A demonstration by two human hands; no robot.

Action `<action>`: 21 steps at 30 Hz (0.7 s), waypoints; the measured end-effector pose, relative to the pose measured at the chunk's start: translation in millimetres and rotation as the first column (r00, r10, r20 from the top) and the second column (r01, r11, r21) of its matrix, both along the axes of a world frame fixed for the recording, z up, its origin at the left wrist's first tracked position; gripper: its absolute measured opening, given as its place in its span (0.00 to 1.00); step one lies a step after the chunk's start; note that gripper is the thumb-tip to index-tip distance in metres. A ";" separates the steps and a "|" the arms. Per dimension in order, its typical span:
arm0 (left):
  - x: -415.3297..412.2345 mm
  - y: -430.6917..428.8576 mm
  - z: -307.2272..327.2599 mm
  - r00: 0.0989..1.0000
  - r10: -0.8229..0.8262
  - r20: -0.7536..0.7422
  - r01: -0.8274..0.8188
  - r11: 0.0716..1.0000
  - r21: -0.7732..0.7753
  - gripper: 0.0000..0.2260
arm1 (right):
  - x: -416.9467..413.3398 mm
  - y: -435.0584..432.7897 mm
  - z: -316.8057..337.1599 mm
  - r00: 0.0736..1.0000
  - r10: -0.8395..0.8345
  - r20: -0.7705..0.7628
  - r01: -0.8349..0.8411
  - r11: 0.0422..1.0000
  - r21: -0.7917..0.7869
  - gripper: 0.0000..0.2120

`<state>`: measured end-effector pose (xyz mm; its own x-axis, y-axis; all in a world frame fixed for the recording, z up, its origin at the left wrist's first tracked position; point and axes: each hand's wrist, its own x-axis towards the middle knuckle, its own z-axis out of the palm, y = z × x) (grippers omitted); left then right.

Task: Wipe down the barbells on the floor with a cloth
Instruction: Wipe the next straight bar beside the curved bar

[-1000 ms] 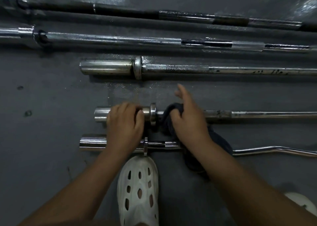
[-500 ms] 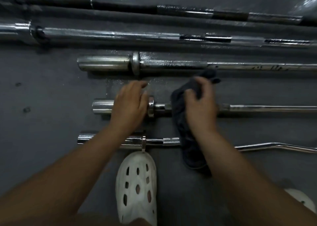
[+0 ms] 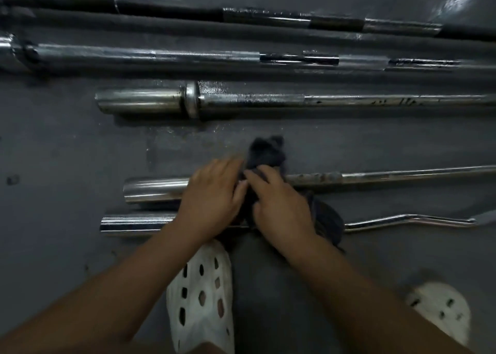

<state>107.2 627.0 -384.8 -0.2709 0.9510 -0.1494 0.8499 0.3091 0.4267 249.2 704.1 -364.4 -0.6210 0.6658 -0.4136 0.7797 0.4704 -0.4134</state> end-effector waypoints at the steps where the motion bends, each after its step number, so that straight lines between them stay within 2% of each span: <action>1: 2.1 -5.5 -3.6 0.998 -0.057 -0.014 0.057 0.998 -0.006 0.17 | 2.5 -3.7 1.7 0.998 0.066 -0.021 -0.065 0.998 0.027 0.29; 3: 3.1 -20.6 -5.2 0.993 -0.112 -0.029 0.113 0.993 0.037 0.14 | 27.9 21.6 3.8 1.000 -0.018 -0.005 0.018 0.999 0.037 0.25; 6: -1.3 -21.1 -6.0 0.993 -0.113 -0.037 0.115 0.993 0.037 0.11 | 76.1 64.8 -4.8 0.933 -0.354 0.069 0.347 0.933 0.095 0.22; 7: -2.7 -13.6 -8.7 0.994 -0.090 -0.061 0.091 0.996 0.008 0.12 | 76.9 64.5 -5.2 0.911 -0.407 0.058 0.398 0.909 0.125 0.22; 9: -9.3 10.3 -14.2 0.995 -0.015 -0.103 0.012 1.000 -0.029 0.14 | 48.2 39.2 -1.7 0.920 -0.393 0.004 0.390 0.915 0.098 0.23; 10: -16.4 23.4 -14.7 0.995 0.008 -0.103 -0.012 0.999 -0.038 0.16 | 28.0 22.1 1.8 0.945 -0.327 -0.021 0.328 0.943 0.063 0.24; 13: -37.2 40.2 -9.6 0.998 0.033 -0.052 -0.033 0.999 -0.001 0.18 | -7.0 -7.4 7.2 0.995 -0.001 -0.104 0.000 1.000 -0.005 0.25; 14: -36.8 34.2 -6.5 0.998 0.050 -0.025 -0.049 0.998 0.030 0.18 | -2.9 0.5 4.6 0.992 0.026 -0.121 -0.028 1.000 -0.011 0.25; 16: -19.2 4.0 -5.7 0.998 0.039 -0.055 -0.039 0.999 0.007 0.23 | 24.3 28.1 -3.9 0.989 -0.101 -0.106 0.103 0.995 0.015 0.27; 18: -5.3 -16.4 -9.4 0.990 -0.013 -0.138 0.004 0.998 -0.061 0.33 | 55.7 51.5 -12.1 0.959 -0.276 -0.061 0.281 0.956 0.082 0.27; 20: -12.8 1.5 -14.5 0.989 -0.002 -0.148 -0.015 0.993 -0.114 0.38 | 46.4 51.2 -9.2 0.948 -0.309 -0.071 0.314 0.948 0.059 0.27; 21: -20.1 16.7 -11.1 0.992 0.015 -0.127 -0.034 0.988 -0.149 0.38 | 27.3 41.3 -3.4 0.960 -0.268 -0.083 0.269 0.963 0.005 0.28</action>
<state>87.2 643.7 -395.9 -0.3194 0.9129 -0.2543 0.8849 0.3833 0.2647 276.6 745.4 -367.8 -0.4491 0.8189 -0.3573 0.8427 0.2554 -0.4739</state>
